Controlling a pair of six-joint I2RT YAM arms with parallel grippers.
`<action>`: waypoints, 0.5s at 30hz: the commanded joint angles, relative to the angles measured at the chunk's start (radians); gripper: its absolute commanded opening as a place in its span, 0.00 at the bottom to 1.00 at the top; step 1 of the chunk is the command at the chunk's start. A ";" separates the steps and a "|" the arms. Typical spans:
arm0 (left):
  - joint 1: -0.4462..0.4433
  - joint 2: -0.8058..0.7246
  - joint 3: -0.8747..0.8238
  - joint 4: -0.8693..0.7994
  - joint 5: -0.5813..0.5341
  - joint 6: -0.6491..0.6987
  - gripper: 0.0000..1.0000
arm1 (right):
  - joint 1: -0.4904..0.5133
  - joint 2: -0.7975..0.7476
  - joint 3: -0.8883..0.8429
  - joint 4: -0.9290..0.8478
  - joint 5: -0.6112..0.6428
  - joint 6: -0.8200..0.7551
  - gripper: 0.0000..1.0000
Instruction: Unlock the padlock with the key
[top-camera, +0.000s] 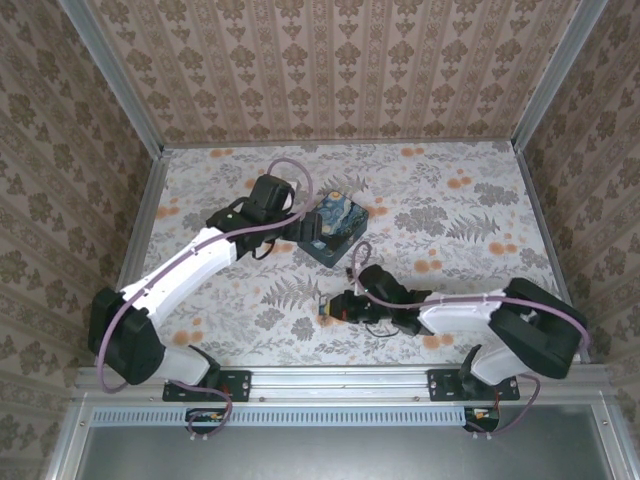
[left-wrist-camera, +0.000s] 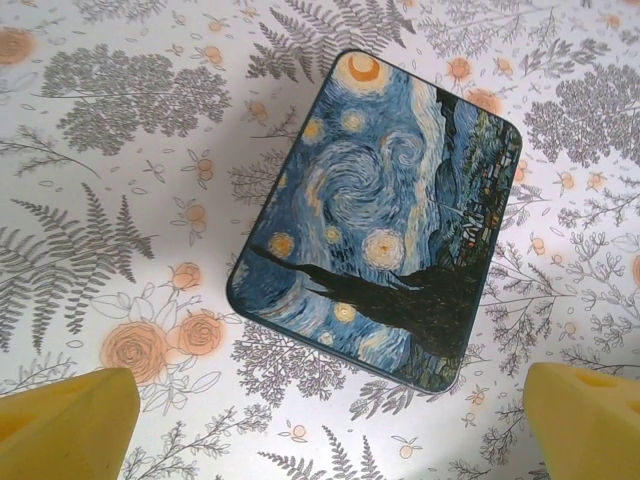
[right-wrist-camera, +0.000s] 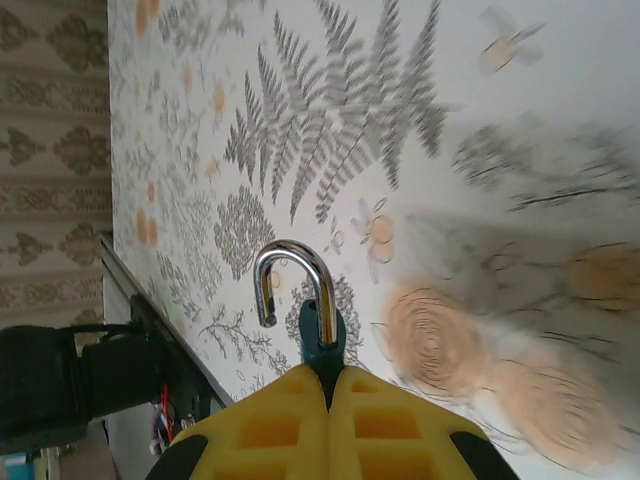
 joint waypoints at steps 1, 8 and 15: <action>0.014 -0.034 -0.034 -0.051 0.001 -0.019 1.00 | 0.021 0.083 0.036 0.175 0.020 0.074 0.00; 0.019 -0.085 -0.093 -0.046 0.013 -0.044 1.00 | -0.035 0.138 -0.012 0.202 0.075 0.074 0.00; 0.020 -0.104 -0.124 -0.039 0.014 -0.056 1.00 | -0.152 0.108 -0.064 0.140 0.066 0.041 0.40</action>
